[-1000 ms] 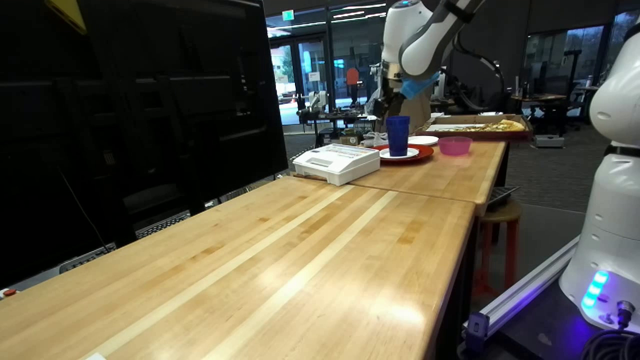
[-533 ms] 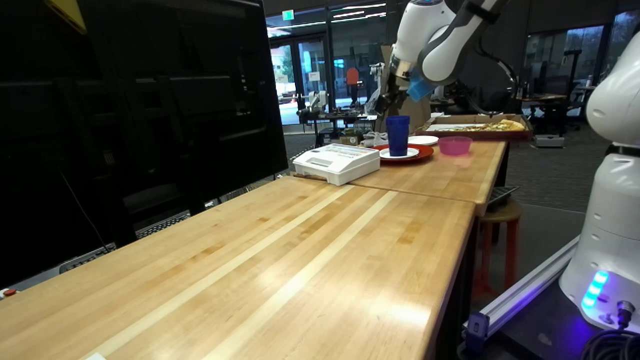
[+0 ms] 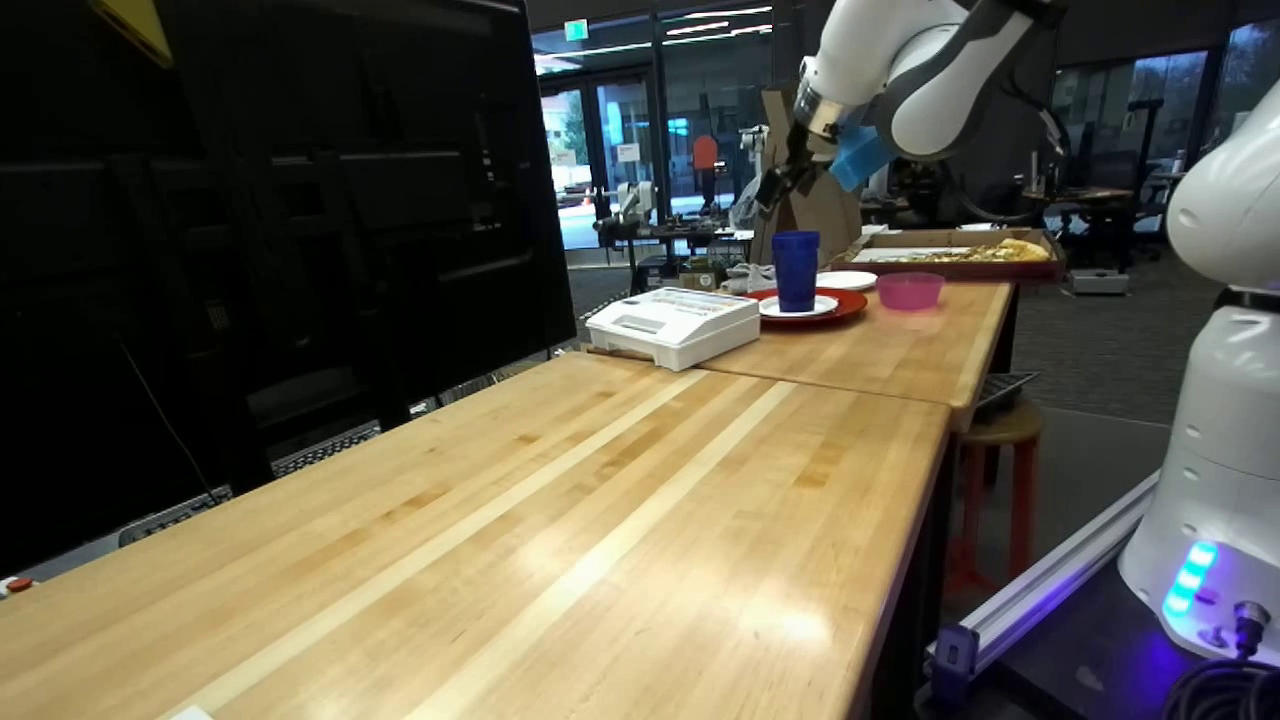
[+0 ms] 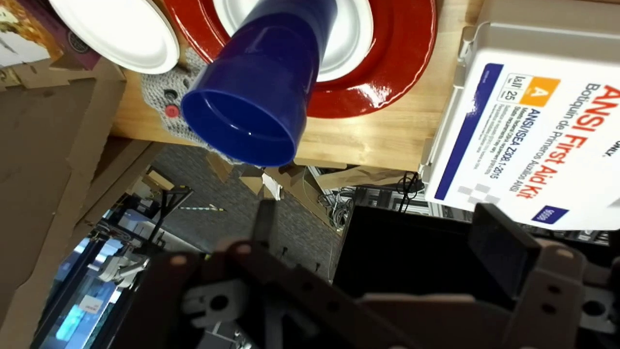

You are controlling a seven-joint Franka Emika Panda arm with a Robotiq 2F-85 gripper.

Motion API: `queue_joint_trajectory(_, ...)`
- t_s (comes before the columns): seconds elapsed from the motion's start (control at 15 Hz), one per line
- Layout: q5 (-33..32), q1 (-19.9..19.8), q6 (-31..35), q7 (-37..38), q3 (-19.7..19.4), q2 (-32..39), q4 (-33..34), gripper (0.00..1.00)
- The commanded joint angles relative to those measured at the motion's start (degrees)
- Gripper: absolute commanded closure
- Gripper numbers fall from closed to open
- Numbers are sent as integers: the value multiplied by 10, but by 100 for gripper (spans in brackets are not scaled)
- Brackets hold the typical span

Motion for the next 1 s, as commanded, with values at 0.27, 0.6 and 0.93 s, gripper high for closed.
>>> queue_joint_trajectory(0.27, -106, -77, 47, 113, 56, -60, -36, 0)
queue_joint_trajectory(0.6, -106, -78, 47, 113, 57, -67, -41, 0)
queue_joint_trajectory(0.93, -106, -78, 47, 113, 57, -67, -41, 0)
